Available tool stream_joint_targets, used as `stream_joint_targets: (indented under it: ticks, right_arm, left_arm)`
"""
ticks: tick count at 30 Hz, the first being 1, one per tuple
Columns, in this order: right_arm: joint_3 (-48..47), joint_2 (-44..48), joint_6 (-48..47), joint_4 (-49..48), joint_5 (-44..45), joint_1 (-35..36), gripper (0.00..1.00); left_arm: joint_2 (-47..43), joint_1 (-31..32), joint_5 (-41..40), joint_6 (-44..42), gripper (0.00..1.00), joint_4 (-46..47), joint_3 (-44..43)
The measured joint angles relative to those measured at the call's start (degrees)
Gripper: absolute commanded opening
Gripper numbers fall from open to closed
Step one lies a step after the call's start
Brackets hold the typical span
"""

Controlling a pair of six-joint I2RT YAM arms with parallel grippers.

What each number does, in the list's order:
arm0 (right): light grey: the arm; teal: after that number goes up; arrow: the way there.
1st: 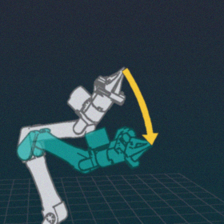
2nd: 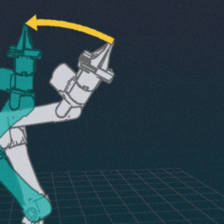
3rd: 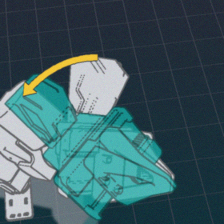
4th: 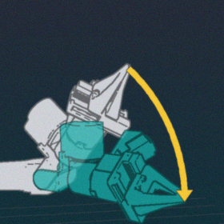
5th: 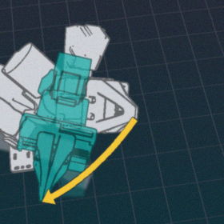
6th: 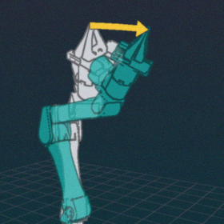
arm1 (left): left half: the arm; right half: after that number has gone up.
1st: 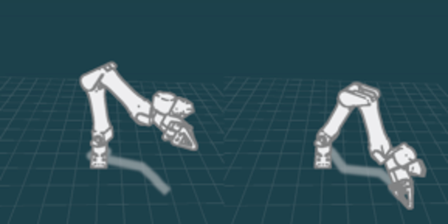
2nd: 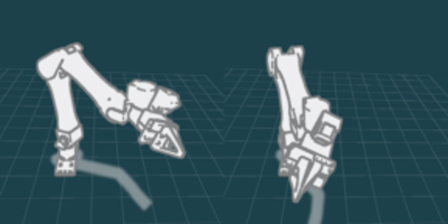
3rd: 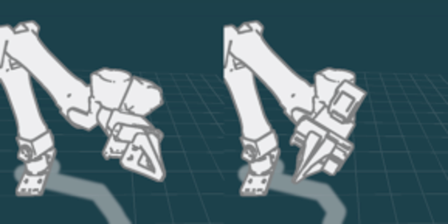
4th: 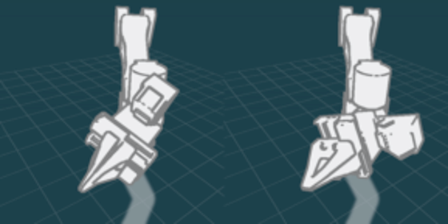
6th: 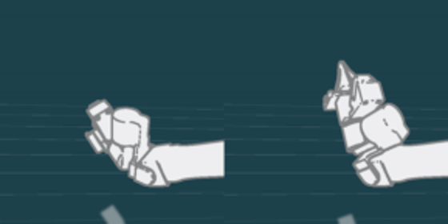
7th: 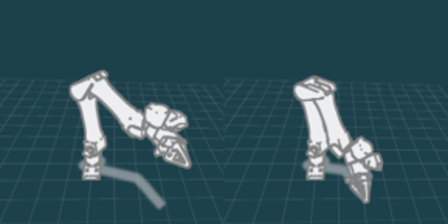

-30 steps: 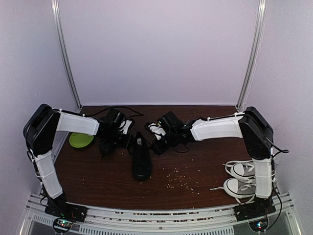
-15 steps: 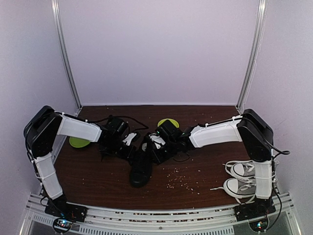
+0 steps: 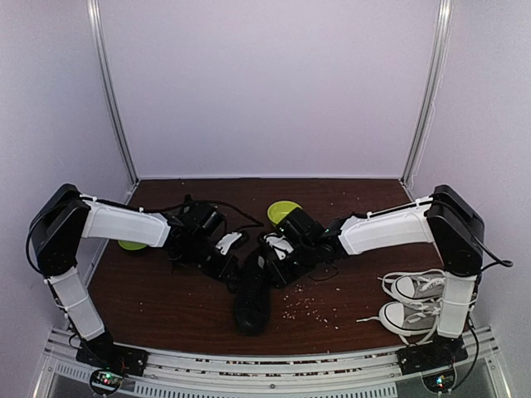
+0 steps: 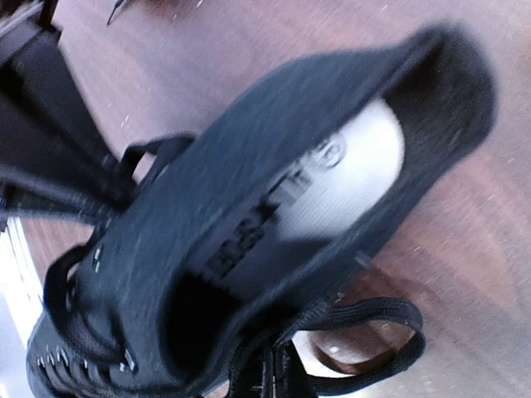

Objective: Tie the shoes
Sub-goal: Adjust the shoe at the center of the board.

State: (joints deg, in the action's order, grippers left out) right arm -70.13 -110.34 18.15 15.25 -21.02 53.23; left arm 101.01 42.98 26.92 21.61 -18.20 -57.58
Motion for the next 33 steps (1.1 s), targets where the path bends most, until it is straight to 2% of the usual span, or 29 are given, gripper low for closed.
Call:
stream_joint_targets:
  ticks: [9,13,21,27,33]
  right_arm:
    - [-2.9,-0.7,-1.3,-0.1,0.2,-0.9,0.0]
    - [-2.8,-0.3,-2.3,1.1,0.7,-0.9,0.0]
    - [0.3,7.5,-6.3,6.0,1.4,-1.3,0.0]
    - [0.3,14.3,-9.8,9.7,-2.7,-1.4,0.0]
    - [-2.0,17.0,-7.3,7.6,-10.5,-1.5,0.0]
  left_arm:
    - [0.1,0.2,0.6,-0.4,0.0,-0.2,0.0]
    - [0.2,0.2,-1.4,-2.6,0.0,-3.0,-0.2]
    - [-2.2,0.4,-6.3,-6.2,0.0,-8.0,-0.2]
    - [-12.4,0.5,-10.1,-10.7,0.0,-12.0,0.0]
    - [-29.6,0.6,-8.3,-22.1,0.0,-13.8,-0.2]
